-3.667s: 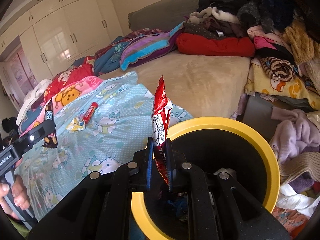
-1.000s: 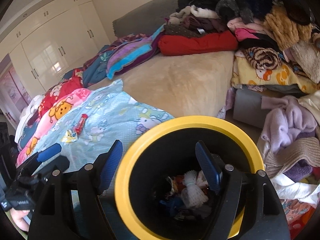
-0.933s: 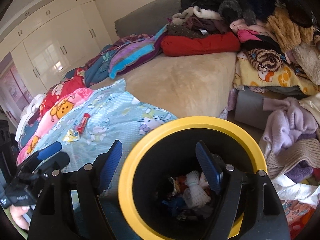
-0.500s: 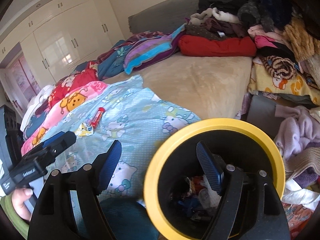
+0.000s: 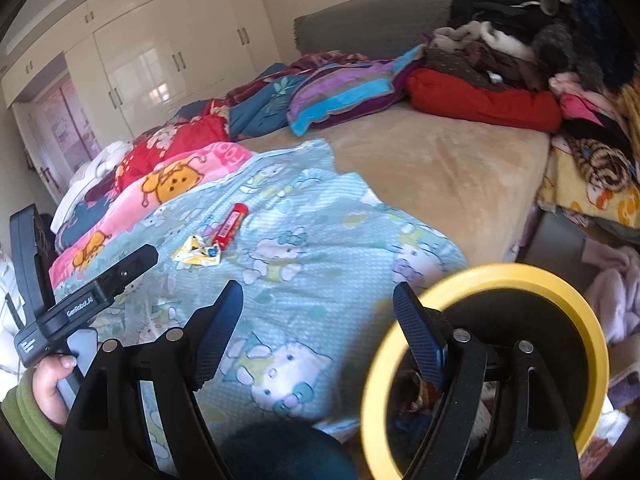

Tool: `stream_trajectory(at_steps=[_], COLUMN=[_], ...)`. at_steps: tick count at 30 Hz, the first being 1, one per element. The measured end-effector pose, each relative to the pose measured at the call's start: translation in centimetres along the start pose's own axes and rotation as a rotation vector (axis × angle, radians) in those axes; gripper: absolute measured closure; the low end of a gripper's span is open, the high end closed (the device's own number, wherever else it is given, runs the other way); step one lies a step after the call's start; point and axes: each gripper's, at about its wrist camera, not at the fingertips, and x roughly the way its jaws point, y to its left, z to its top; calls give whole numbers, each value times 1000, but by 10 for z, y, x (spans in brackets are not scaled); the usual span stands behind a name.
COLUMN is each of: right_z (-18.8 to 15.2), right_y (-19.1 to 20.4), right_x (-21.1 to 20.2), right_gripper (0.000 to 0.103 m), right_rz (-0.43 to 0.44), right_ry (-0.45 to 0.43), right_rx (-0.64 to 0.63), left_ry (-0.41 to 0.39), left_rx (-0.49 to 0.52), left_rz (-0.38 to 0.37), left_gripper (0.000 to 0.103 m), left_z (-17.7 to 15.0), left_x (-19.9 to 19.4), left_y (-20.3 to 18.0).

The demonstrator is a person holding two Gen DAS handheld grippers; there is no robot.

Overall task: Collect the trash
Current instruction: 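Move both tools back toward the red tube candy and yellow wrapper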

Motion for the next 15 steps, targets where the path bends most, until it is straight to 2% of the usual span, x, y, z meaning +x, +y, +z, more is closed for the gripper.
stream_trajectory(at_steps=[9, 12, 15], right_z=[29, 35, 41], right_y=[51, 67, 80], right_x=[62, 88, 112], right_gripper=[28, 28, 28], right_rz=[62, 82, 88], right_ry=[43, 65, 88], right_rx=[-85, -102, -113], left_ry=[-1, 10, 16], left_rx=[-161, -200, -247], left_rz=[92, 102, 77], left_gripper=[11, 18, 28], left_z=[9, 8, 6], left_x=[12, 19, 26], left_y=[81, 101, 117])
